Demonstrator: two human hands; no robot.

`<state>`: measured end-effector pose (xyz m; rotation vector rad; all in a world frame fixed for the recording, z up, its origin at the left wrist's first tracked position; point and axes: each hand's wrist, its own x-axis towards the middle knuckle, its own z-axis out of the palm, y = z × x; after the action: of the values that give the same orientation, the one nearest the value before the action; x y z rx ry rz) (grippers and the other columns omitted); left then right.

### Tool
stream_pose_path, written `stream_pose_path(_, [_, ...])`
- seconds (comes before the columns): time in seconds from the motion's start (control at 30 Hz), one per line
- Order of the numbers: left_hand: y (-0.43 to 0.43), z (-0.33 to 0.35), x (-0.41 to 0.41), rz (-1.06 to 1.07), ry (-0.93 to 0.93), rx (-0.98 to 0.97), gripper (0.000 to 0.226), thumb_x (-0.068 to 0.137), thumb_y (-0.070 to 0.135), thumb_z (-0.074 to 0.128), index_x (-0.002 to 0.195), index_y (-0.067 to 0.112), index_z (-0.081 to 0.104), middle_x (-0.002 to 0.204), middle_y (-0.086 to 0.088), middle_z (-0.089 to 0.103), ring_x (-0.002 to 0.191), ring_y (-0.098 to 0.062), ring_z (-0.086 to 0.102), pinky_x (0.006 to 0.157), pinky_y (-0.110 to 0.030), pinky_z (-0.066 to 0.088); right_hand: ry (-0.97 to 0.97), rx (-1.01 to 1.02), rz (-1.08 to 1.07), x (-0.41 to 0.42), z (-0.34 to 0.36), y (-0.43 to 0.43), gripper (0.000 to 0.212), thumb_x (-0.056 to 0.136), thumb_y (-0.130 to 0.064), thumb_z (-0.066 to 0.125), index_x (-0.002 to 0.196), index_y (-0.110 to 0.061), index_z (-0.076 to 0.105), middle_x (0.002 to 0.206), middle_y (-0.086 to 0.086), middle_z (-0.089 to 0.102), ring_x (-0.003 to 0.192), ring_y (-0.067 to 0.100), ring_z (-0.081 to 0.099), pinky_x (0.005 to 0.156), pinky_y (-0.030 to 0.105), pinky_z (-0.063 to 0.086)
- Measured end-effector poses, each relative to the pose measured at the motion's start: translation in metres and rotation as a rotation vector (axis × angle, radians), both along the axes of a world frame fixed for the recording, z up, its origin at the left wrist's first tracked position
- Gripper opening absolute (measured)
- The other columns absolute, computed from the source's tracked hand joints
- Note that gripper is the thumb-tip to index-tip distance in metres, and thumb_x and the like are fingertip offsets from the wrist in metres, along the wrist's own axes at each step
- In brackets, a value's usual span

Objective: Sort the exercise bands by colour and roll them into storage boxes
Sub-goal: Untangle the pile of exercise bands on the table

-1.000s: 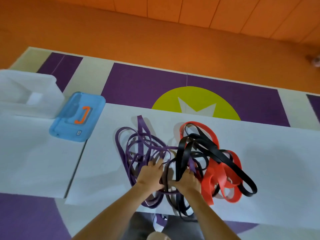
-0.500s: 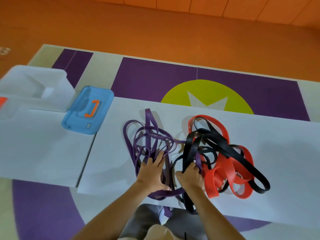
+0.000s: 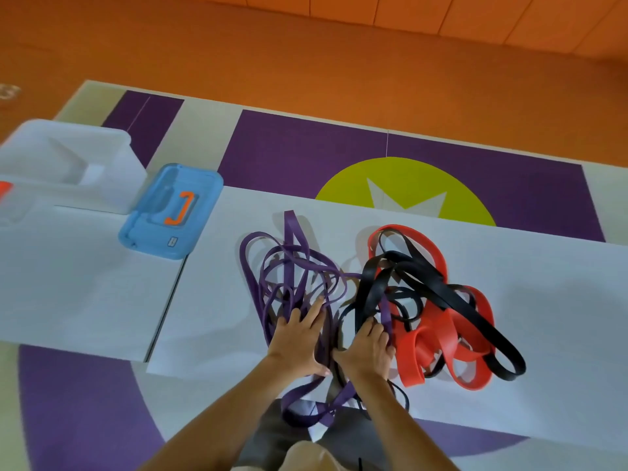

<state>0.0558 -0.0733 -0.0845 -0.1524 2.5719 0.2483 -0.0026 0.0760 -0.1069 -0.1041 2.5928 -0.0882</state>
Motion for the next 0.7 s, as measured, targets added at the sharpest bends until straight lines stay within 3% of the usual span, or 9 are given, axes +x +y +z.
stream_pose_path(0.13, [0.004, -0.001, 0.002, -0.003, 0.01, -0.011, 0.129, 0.074, 0.076, 0.076, 0.167, 0.016, 0.009, 0.174, 0.002, -0.019, 0.146, -0.042, 0.03, 0.117, -0.061, 0.035, 0.073, 0.005, -0.013, 0.007, 0.001, -0.009, 0.078, 0.078, -0.04, 0.076, 0.14, -0.009, 0.04, 0.129, 0.01, 0.054, 0.123, 0.031, 0.058, 0.105, 0.043, 0.046])
stream_pose_path(0.3, [0.003, -0.002, -0.003, -0.022, 0.016, -0.023, 0.12, 0.08, 0.074, 0.073, 0.167, 0.018, 0.013, 0.174, 0.002, -0.017, 0.146, -0.041, 0.032, 0.116, -0.059, 0.038, 0.008, -0.076, -0.056, -0.005, 0.004, -0.009, 0.043, 0.088, -0.011, 0.07, 0.123, -0.01, 0.045, 0.112, 0.01, 0.071, 0.102, 0.029, 0.073, 0.088, 0.037, 0.061])
stream_pose_path(0.43, [0.002, 0.003, -0.005, -0.007, 0.016, 0.013, 0.1, 0.091, 0.066, 0.065, 0.167, 0.021, 0.017, 0.175, 0.002, -0.013, 0.148, -0.04, 0.031, 0.116, -0.059, 0.037, -0.157, -0.095, -0.135, -0.021, 0.015, -0.007, 0.04, 0.088, -0.019, 0.075, 0.122, -0.011, 0.055, 0.105, 0.005, 0.069, 0.099, 0.027, 0.069, 0.085, 0.035, 0.054])
stream_pose_path(0.57, [-0.002, 0.005, -0.005, 0.046, 0.012, 0.059, 0.076, 0.104, 0.041, 0.058, 0.167, 0.025, 0.018, 0.175, 0.006, -0.009, 0.149, -0.039, 0.031, 0.119, -0.06, 0.036, -0.194, -0.109, -0.143, -0.013, 0.012, -0.009, 0.066, 0.071, -0.036, 0.086, 0.123, -0.012, 0.053, 0.11, 0.004, 0.067, 0.104, 0.029, 0.069, 0.092, 0.043, 0.057])
stream_pose_path(0.7, [-0.013, 0.003, 0.0, 0.087, 0.02, 0.114, 0.072, 0.105, 0.031, 0.056, 0.167, 0.027, 0.019, 0.175, 0.009, -0.005, 0.146, -0.036, 0.034, 0.12, -0.055, 0.036, -0.09, -0.086, -0.05, -0.007, 0.014, -0.001, 0.034, 0.085, -0.027, 0.08, 0.111, -0.013, 0.063, 0.1, 0.003, 0.071, 0.099, 0.026, 0.071, 0.088, 0.036, 0.057])
